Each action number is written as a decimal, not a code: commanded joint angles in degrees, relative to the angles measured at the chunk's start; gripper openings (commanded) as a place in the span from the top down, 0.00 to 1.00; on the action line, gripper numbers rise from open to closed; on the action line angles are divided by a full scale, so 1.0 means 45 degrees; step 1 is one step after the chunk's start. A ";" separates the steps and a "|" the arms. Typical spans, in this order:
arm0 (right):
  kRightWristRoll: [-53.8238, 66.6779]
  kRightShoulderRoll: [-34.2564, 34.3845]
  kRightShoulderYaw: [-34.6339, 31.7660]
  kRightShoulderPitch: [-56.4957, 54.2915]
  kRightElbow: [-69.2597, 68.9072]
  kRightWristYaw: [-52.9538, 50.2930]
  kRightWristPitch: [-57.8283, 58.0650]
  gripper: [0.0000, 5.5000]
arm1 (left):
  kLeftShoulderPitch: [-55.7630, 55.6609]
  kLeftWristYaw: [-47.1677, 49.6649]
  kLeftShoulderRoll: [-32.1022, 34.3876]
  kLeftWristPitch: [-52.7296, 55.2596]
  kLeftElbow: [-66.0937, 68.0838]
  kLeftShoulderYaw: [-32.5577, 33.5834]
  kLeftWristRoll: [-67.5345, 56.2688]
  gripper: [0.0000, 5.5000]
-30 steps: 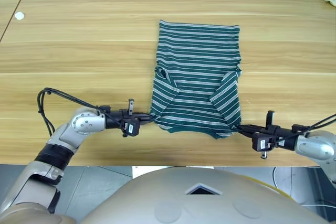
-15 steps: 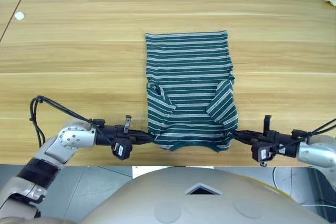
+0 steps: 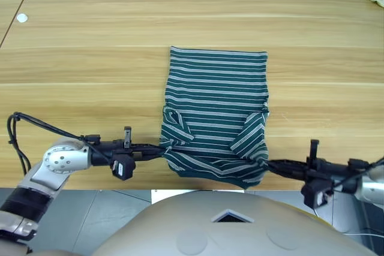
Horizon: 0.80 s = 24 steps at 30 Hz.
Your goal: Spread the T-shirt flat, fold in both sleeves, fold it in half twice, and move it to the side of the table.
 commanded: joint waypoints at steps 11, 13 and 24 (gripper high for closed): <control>-0.1276 0.2823 0.1266 -0.5833 0.1122 -0.0723 0.6280 1.00 | -0.3469 0.0650 -0.3076 0.1592 0.3688 0.0957 -0.0627 1.00; -0.1520 0.3050 0.1389 -0.6306 0.1473 -0.0859 0.6682 1.00 | -0.3885 0.0678 -0.3375 0.1772 0.4053 0.1067 -0.0556 1.00; -0.2866 0.4152 0.2098 -0.9065 0.4024 -0.1848 0.8217 1.00 | -0.7032 0.1795 -0.5203 0.2880 0.6843 0.1777 0.0237 1.00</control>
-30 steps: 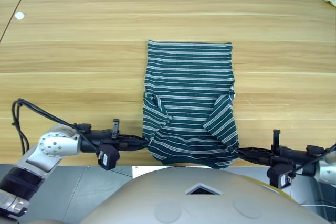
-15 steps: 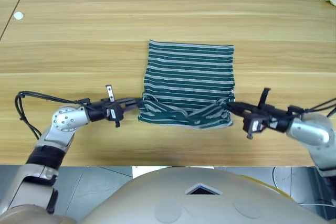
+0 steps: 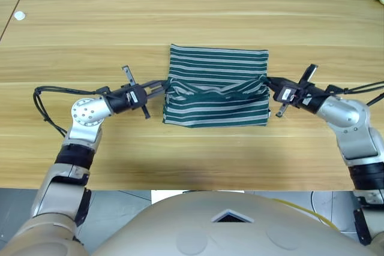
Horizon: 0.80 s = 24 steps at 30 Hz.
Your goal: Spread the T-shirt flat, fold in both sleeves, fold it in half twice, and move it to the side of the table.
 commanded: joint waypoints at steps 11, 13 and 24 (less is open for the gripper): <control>-0.0820 0.0977 0.0678 -0.2405 0.1960 -0.0980 0.0219 1.00 | -0.5322 0.4547 -0.2007 0.1813 0.6898 -0.0282 0.4520 1.00; -0.0991 0.1061 0.0825 -0.2616 0.2113 -0.1104 0.0195 1.00 | -0.5775 0.4797 -0.2294 0.1854 0.7674 -0.0478 0.4941 1.00; -0.1730 0.1630 0.1104 -0.3738 0.3621 -0.2001 0.0661 1.00 | -0.6820 0.5720 -0.2967 0.1673 0.9186 -0.0512 0.5651 1.00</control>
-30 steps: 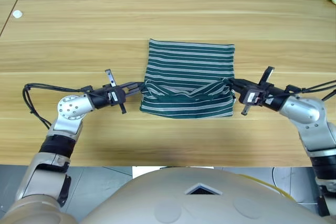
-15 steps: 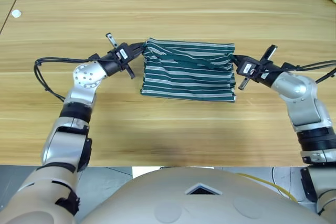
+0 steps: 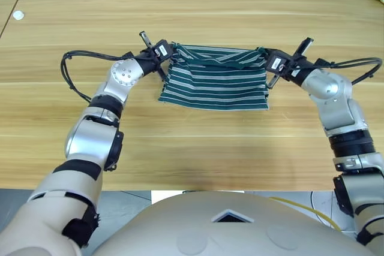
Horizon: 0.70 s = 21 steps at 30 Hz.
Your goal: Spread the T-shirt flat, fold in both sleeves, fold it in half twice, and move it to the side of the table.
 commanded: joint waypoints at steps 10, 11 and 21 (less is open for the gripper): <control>-0.1165 0.0478 0.0751 -0.0978 0.1427 -0.1009 0.0378 1.00 | -0.0520 0.0390 -0.0235 0.0090 0.0670 -0.0098 0.0388 1.00; -0.1201 0.0487 0.0791 -0.0909 0.1325 -0.1017 0.0384 1.00 | -0.0525 0.0498 -0.0252 0.0180 0.0731 -0.0142 0.0474 1.00; -0.1605 0.0708 0.0865 -0.0715 0.0943 -0.1407 0.0762 0.68 | -0.0891 0.0228 -0.0635 0.1219 0.1225 0.0006 0.0517 1.00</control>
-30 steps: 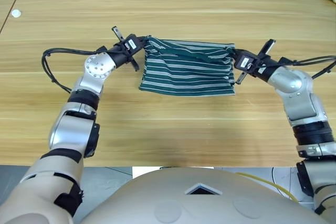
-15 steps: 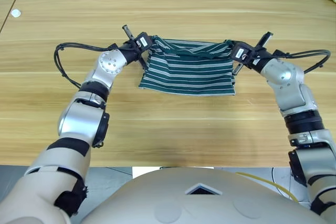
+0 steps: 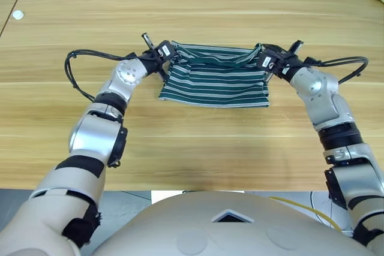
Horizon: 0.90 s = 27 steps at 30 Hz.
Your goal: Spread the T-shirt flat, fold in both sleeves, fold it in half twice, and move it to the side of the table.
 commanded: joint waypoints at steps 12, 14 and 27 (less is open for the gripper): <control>0.0189 0.0251 0.0183 0.0197 -0.0397 -0.0145 0.0053 0.30 | -0.1457 -0.0266 -0.0510 0.2721 0.0567 0.2864 -0.2244 0.89; 0.0435 -0.0333 0.0358 0.0938 -0.1458 0.0563 -0.0738 0.23 | -0.1720 0.0134 -0.0506 0.3186 0.0581 0.3659 -0.2873 0.82; -0.1622 -0.2852 0.1998 0.3308 -0.2190 0.1801 -0.3294 0.02 | -0.1606 0.0680 0.0033 0.3961 0.0460 0.6431 -0.4815 0.73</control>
